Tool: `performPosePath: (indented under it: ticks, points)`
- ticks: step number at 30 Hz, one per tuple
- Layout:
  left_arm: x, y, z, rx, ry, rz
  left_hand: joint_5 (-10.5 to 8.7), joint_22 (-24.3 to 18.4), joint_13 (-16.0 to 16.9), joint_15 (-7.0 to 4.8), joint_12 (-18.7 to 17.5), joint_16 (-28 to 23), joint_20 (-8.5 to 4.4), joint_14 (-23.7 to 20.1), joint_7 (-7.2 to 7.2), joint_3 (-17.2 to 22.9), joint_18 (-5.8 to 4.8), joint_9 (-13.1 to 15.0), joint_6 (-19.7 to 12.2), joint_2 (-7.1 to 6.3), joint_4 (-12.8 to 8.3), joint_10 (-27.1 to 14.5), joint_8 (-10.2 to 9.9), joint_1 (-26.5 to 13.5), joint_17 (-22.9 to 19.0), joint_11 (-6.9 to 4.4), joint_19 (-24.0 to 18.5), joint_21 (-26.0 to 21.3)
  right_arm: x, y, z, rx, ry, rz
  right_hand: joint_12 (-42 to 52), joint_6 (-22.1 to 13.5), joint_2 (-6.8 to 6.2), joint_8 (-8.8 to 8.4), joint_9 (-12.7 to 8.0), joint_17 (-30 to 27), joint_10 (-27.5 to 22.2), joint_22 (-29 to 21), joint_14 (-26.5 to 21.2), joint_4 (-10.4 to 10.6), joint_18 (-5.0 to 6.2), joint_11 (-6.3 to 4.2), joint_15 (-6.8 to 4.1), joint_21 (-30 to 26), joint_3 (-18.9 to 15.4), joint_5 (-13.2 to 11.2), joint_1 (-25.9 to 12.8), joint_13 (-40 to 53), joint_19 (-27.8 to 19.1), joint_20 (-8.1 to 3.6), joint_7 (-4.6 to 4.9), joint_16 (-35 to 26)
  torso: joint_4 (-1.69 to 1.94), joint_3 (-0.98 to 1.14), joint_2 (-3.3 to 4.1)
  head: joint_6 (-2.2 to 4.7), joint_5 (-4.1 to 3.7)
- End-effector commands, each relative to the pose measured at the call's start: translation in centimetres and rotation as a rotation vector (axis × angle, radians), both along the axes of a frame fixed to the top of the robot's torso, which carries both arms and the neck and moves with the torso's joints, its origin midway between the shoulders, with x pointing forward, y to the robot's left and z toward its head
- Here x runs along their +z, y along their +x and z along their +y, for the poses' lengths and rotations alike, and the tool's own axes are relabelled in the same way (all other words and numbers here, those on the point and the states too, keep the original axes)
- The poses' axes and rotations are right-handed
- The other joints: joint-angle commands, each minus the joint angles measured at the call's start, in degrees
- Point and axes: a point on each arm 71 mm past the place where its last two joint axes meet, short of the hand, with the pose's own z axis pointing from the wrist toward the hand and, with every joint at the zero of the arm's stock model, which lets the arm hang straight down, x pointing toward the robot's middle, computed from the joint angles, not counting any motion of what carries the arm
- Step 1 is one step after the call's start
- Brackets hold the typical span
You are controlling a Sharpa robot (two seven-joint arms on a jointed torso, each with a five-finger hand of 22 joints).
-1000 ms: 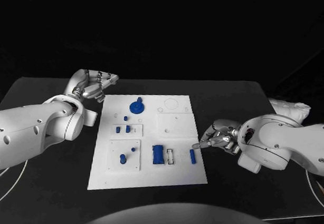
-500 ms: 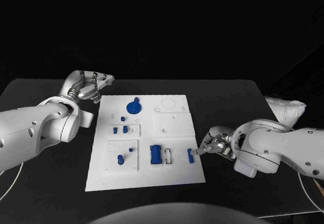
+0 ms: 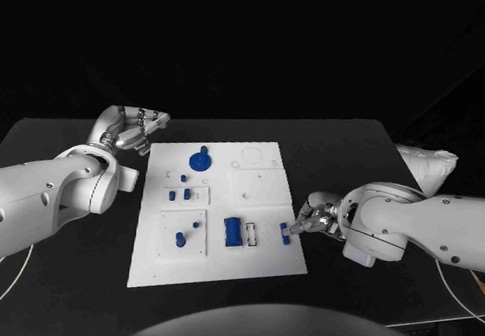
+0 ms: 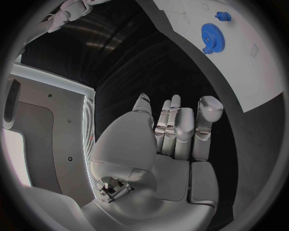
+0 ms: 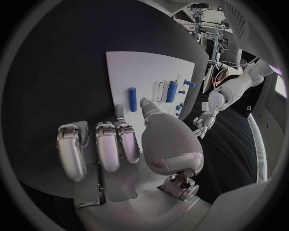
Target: Assemble the parts on the task board
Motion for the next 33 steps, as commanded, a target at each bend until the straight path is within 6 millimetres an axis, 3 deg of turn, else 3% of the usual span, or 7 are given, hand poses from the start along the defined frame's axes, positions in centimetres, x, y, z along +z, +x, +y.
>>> performPosePath:
  ticks: [1, 10, 15, 16, 17, 19, 33]
  points:
    - [0.1, 0.0, -0.2, -0.020, -0.005, -0.001, 0.17, 2.8, 0.1, -0.09, 0.0, -0.2, -0.10, -0.3, -0.12, -0.5, -0.37, 0.0, -0.3, 0.41, 0.0, 0.0, 0.1, 0.3, -0.1, -0.09, -0.3, -0.4, -0.2, 0.1, 0.0, -0.013, -0.020, -0.007, 0.2, -0.6, -0.16, 0.64, 0.3, 15.1, 6.1, 15.1, 5.9, -0.9, -0.38, 0.36, 0.36, 0.3, 0.3, -0.4, 1.0, 15.1, 6.0, 0.31, -0.03, 0.2, 0.06, -0.01, -0.02, 0.00, -0.10]
    - [0.1, -0.1, -0.3, -0.020, -0.004, -0.001, 0.18, 2.8, 0.1, -0.09, 0.0, -0.2, -0.10, -0.3, -0.13, -0.6, -0.38, 0.0, -0.3, 0.42, 0.0, 0.0, 0.2, 0.4, -0.1, -0.10, -0.3, -0.3, -0.7, 0.2, 0.0, -0.032, -0.014, 0.028, 0.2, -1.2, -0.51, 2.17, 1.3, 15.1, 6.1, 15.1, 5.9, -2.2, -0.38, 0.38, 0.39, 0.3, 1.2, -0.8, 2.0, 15.1, 6.0, 0.38, -0.04, 0.2, 0.03, -0.05, -0.01, 0.00, 0.03]
    - [0.1, -0.1, -0.3, -0.020, -0.005, -0.001, 0.18, 2.8, 0.1, -0.09, 0.0, -0.2, -0.10, -0.3, -0.13, -0.6, -0.38, 0.0, -0.3, 0.42, 0.0, 0.0, 0.2, 0.4, -0.1, -0.10, -0.3, -0.3, -0.9, 0.3, 0.2, -0.031, -0.017, 0.036, 0.2, -1.0, -0.09, 3.17, 1.8, 15.1, 6.1, 15.1, 5.9, -2.6, -0.38, 0.27, 0.33, 0.3, 1.8, -1.2, 2.4, 15.1, 6.0, 0.35, -0.19, 0.2, 0.09, -0.02, -0.02, 0.00, -0.01]
    - [0.1, -0.1, -0.3, -0.020, -0.005, -0.001, 0.18, 2.8, 0.1, -0.09, 0.0, -0.2, -0.10, -0.3, -0.13, -0.6, -0.38, 0.0, -0.3, 0.42, 0.0, 0.0, 0.2, 0.4, -0.1, -0.10, -0.3, -0.3, -0.9, 0.3, 0.2, -0.029, -0.018, 0.037, 0.2, -1.0, 0.06, 3.50, 2.0, 15.1, 6.1, 15.1, 5.9, -2.6, -0.38, 0.22, 0.28, 0.3, 2.0, -2.1, 2.4, 15.1, 6.0, 0.33, -0.24, 0.2, 0.09, -0.02, -0.03, 0.00, -0.01]
    - [0.1, -0.1, -0.3, -0.021, -0.005, -0.001, 0.18, 2.8, 0.1, -0.09, 0.0, -0.2, -0.10, -0.3, -0.13, -0.6, -0.38, 0.0, -0.3, 0.42, 0.0, 0.0, 0.2, 0.4, -0.1, -0.10, -0.3, -0.3, -0.9, 0.4, 0.3, -0.028, -0.019, 0.038, 0.2, -1.2, 0.33, 3.85, 2.3, 15.1, 6.1, 15.1, 5.9, -2.5, -0.38, 0.19, 0.23, 0.3, 2.1, -4.5, 2.2, 15.1, 6.0, 0.31, -0.26, 0.2, 0.10, -0.03, -0.03, 0.00, -0.01]
    - [0.1, -0.1, -0.3, -0.020, -0.005, -0.001, 0.18, 2.8, 0.1, -0.09, 0.0, -0.2, -0.10, -0.3, -0.13, -0.6, -0.38, 0.0, -0.3, 0.42, 0.0, 0.0, 0.2, 0.4, -0.1, -0.10, -0.3, -0.3, -1.0, 0.4, 0.3, -0.026, -0.021, 0.041, 0.2, -1.5, 0.65, 4.27, 2.5, 15.1, 6.1, 15.1, 5.9, -2.5, -0.38, 0.17, 0.22, 0.3, 2.3, -6.1, 2.1, 15.1, 6.0, 0.26, -0.26, 0.2, 0.06, 0.00, -0.05, 0.00, 0.11]
    - [0.1, -0.1, -0.4, -0.022, -0.005, 0.000, 0.18, 2.9, 0.1, -0.10, 0.1, -0.3, -0.11, -0.4, -0.14, -0.6, -0.38, 0.0, -0.3, 0.47, 0.0, 0.0, 0.2, 0.4, -0.1, -0.11, -0.3, -0.3, -1.5, 0.5, 0.3, -0.017, -0.049, 0.076, 0.2, -1.3, 0.75, 6.75, 4.3, 15.1, 6.1, 15.1, 5.9, -3.1, -0.38, -0.20, -0.07, 0.3, 2.6, -7.2, 2.5, 15.1, 6.0, 0.03, -0.71, 0.2, 0.04, -0.03, -0.01, 0.00, 0.05]
